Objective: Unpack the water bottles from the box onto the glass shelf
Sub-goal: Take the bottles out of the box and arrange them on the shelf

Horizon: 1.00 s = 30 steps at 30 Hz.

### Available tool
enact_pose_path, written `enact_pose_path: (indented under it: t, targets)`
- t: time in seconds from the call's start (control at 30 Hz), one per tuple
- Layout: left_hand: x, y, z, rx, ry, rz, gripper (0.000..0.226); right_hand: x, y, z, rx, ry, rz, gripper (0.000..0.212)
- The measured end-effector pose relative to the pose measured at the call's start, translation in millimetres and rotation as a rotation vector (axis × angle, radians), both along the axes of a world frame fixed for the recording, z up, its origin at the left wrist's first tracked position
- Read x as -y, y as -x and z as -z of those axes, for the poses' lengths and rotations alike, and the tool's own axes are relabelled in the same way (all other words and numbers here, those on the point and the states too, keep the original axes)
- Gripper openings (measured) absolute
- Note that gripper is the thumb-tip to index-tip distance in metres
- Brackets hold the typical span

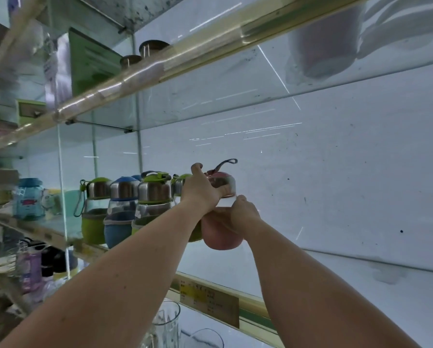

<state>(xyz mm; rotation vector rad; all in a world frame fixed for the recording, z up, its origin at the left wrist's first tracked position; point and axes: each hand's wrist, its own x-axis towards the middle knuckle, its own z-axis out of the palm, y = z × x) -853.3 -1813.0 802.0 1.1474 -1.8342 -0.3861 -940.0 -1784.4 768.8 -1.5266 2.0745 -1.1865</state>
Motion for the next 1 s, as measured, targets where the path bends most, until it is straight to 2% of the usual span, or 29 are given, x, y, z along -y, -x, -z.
enact_pose_path:
  t: [0.1,0.2,0.33,0.47,0.53,0.67,0.77,0.9,1.0]
  targets:
    - [-14,-17,-6,0.033,0.035,-0.022,0.077,-9,-6,-5,0.002,0.059,0.003,0.069]
    - [-34,-40,-13,0.041,0.099,-0.018,0.069,-21,-21,-12,0.010,0.290,0.045,0.083]
    - [-61,-84,-27,-0.044,0.232,-0.078,0.057,-42,-49,-29,-0.128,0.716,0.074,0.061]
    - [-68,-137,-35,-0.112,0.248,-0.221,0.049,-53,-107,-41,-0.173,0.760,-0.176,0.048]
    - [-67,-165,-30,-0.120,0.212,-0.276,0.049,-52,-144,-37,-0.160,0.707,-0.303,0.048]
    - [-62,-225,7,-0.108,0.090,-0.384,0.046,-42,-208,2,-0.158,0.435,-0.497,0.050]
    - [-57,-271,61,-0.099,-0.072,-0.423,0.045,-36,-243,52,-0.108,0.225,-0.591,0.051]
    - [-61,-318,144,-0.094,-0.283,-0.498,0.042,-32,-279,133,-0.008,-0.082,-0.688,0.033]
    - [-67,-339,208,-0.129,-0.431,-0.527,0.039,-37,-299,200,0.012,-0.267,-0.732,0.048]
